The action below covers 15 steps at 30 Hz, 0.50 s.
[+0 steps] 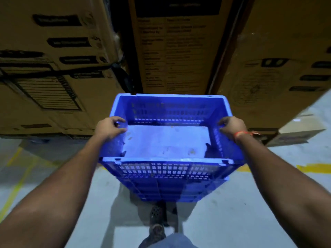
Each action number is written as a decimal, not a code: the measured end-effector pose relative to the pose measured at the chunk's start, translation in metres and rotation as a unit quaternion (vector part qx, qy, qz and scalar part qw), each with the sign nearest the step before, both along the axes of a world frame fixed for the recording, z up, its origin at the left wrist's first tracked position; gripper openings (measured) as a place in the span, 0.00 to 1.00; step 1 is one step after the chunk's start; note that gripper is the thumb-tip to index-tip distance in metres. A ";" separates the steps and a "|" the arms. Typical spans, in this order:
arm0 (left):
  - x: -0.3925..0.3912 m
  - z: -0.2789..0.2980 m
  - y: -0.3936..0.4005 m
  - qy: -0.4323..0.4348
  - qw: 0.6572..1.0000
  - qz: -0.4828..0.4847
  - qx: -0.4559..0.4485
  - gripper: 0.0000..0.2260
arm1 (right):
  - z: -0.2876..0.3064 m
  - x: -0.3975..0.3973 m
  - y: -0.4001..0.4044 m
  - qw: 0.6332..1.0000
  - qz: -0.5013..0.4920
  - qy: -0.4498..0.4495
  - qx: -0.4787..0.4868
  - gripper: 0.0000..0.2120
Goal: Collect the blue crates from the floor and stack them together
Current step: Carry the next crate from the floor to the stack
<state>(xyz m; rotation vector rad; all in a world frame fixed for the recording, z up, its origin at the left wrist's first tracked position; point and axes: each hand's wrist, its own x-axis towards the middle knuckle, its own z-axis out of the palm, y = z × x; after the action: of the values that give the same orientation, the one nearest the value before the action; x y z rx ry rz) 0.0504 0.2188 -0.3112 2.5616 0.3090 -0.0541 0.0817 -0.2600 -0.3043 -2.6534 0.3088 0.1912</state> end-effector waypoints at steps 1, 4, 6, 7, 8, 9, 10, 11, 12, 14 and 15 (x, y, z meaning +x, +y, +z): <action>0.000 -0.002 0.000 0.000 1.000 -0.002 0.004 0.16 | 0.001 -0.002 -0.001 1.000 -0.004 0.001 0.004 0.14; -0.001 -0.009 0.002 -0.001 1.000 -0.002 0.017 0.16 | 0.004 -0.005 0.000 1.000 -0.016 0.001 0.022 0.14; -0.001 -0.008 0.001 0.000 1.000 -0.003 0.030 0.16 | 0.005 -0.005 0.001 0.999 -0.016 0.000 0.031 0.13; -0.001 -0.008 0.000 0.000 0.999 -0.004 0.034 0.16 | 0.005 -0.004 0.001 0.999 -0.016 0.000 0.032 0.13; 0.000 -0.007 -0.001 0.000 0.999 -0.006 0.036 0.16 | 0.006 -0.003 0.002 0.999 -0.019 -0.002 0.033 0.13; 0.002 -0.005 -0.001 0.000 0.999 -0.006 0.040 0.16 | 0.006 -0.002 0.002 0.999 -0.024 -0.002 0.035 0.13; 0.003 -0.004 -0.002 0.001 0.999 -0.006 0.043 0.16 | 0.005 -0.001 0.004 0.999 -0.030 -0.001 0.037 0.12; 0.005 -0.003 -0.002 0.005 0.999 -0.003 0.043 0.15 | 0.004 0.001 0.005 0.999 -0.035 -0.002 0.040 0.12; 0.007 -0.003 -0.001 0.007 0.999 0.000 0.041 0.15 | 0.004 0.002 0.006 0.998 -0.040 -0.002 0.044 0.12; 0.011 -0.004 -0.001 0.010 0.999 0.002 0.032 0.14 | 0.004 0.005 0.006 0.998 -0.046 -0.004 0.050 0.12; 0.013 -0.004 0.000 0.011 1.000 0.002 0.027 0.14 | 0.005 0.006 0.006 0.998 -0.046 -0.004 0.051 0.12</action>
<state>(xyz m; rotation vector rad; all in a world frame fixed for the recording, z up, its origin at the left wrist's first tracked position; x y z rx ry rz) 0.0635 0.2185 -0.3156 2.6148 0.3270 -0.0729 0.0877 -0.2539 -0.2997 -2.5322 0.4058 0.1639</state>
